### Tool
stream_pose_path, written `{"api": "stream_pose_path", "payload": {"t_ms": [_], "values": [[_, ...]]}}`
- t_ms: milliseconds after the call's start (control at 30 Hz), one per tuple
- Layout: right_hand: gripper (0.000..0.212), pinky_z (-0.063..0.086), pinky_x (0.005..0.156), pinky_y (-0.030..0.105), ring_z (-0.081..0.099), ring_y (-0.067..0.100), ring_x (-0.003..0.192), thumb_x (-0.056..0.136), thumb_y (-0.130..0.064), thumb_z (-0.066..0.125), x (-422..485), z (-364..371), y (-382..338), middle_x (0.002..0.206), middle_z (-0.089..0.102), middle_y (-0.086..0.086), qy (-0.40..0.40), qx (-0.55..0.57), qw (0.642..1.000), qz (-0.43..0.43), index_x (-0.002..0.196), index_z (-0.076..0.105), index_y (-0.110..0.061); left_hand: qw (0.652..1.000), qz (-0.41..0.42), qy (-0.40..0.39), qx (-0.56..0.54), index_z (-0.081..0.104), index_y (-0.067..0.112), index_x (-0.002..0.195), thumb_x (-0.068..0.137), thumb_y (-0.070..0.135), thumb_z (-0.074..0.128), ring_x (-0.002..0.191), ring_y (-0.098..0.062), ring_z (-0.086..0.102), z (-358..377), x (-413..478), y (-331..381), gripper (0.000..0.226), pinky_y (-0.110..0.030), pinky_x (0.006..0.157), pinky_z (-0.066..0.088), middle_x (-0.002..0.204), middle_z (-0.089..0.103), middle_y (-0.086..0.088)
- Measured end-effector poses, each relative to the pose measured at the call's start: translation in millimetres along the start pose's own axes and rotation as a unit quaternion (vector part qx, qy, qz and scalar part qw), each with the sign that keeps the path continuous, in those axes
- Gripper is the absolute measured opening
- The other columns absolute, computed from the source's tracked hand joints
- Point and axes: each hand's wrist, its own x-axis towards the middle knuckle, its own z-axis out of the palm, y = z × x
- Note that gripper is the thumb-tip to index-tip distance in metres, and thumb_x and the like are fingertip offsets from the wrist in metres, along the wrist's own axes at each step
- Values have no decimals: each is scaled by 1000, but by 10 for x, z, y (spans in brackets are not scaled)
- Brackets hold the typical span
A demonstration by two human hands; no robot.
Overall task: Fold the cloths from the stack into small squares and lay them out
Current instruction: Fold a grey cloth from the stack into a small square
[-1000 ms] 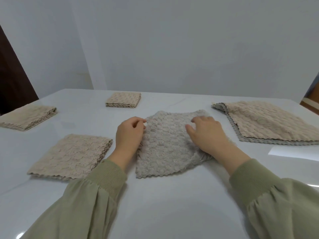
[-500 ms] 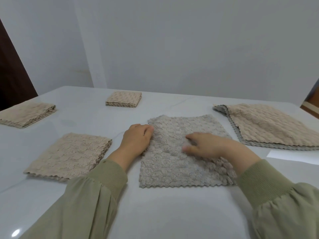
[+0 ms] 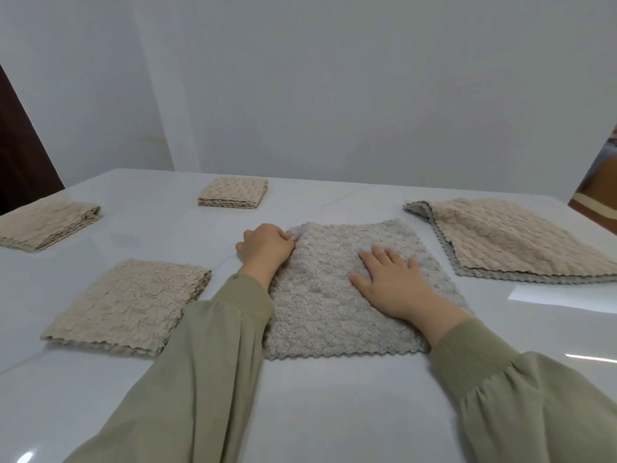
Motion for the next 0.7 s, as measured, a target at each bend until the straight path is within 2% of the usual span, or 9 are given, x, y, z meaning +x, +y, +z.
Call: {"api": "stream_pose_path", "payload": {"t_ms": [67,133,233,300,367,433,467,600,700], "values": [[65,5,115,55,5,24,146,94,-59,21,-11,10,0,159,6,3,3,3,1000,-3,149,14,-26,998,0,48,-27,69,28,83,86,34,59,108,-25,52,8,14,-58,12,-38,93,41,104,68,3],[64,4,115,55,6,23,146,95,-57,24,-23,-4,-14,159,6,3,29,17,999,-3,149,16,-25,990,3,122,-70,67,28,85,87,27,57,103,-26,55,-50,39,-166,10,-39,91,44,102,69,-1],[62,0,114,55,2,24,146,96,-52,25,-4,-62,-51,159,3,4,119,12,993,7,149,14,-22,975,71,194,-84,58,21,123,93,17,50,115,-26,46,-131,-88,-141,31,-39,96,36,118,62,-4],[62,-1,113,56,-1,24,146,96,-52,23,21,-84,-25,159,1,4,123,10,992,19,150,12,-22,972,192,131,-28,45,18,137,96,22,44,125,-26,39,-92,-257,19,42,-41,104,32,132,54,-6],[66,-2,112,58,-2,25,146,94,-58,19,26,-63,38,159,-2,3,48,-4,998,32,150,8,-25,957,274,-11,89,25,22,147,99,38,34,139,-25,25,49,-417,140,52,-44,113,22,150,33,-6],[69,0,112,60,-2,23,146,92,-65,15,20,-47,104,159,-3,-1,-22,-11,999,45,150,6,-30,933,269,-143,189,7,30,150,97,54,22,146,-24,2,142,-484,155,60,-49,116,5,159,6,2],[70,0,111,61,-2,22,146,91,-67,15,21,-54,129,159,-3,-3,-37,-8,998,46,150,6,-31,927,257,-174,209,4,33,150,95,58,19,146,-23,-4,159,-472,131,61,-50,115,0,159,-1,5],[74,4,114,59,-2,19,146,87,-72,20,70,-143,243,159,-5,-7,-79,11,995,57,149,3,-35,931,238,-181,209,5,35,149,92,64,20,146,-16,-5,100,-369,12,66,-49,115,0,158,-4,10],[79,12,115,56,4,22,146,85,-73,26,143,-201,397,159,1,-5,-102,17,993,57,150,6,-32,941,232,-164,184,15,32,149,93,61,25,145,-15,4,63,-263,-80,64,-47,116,7,158,5,9]]}}
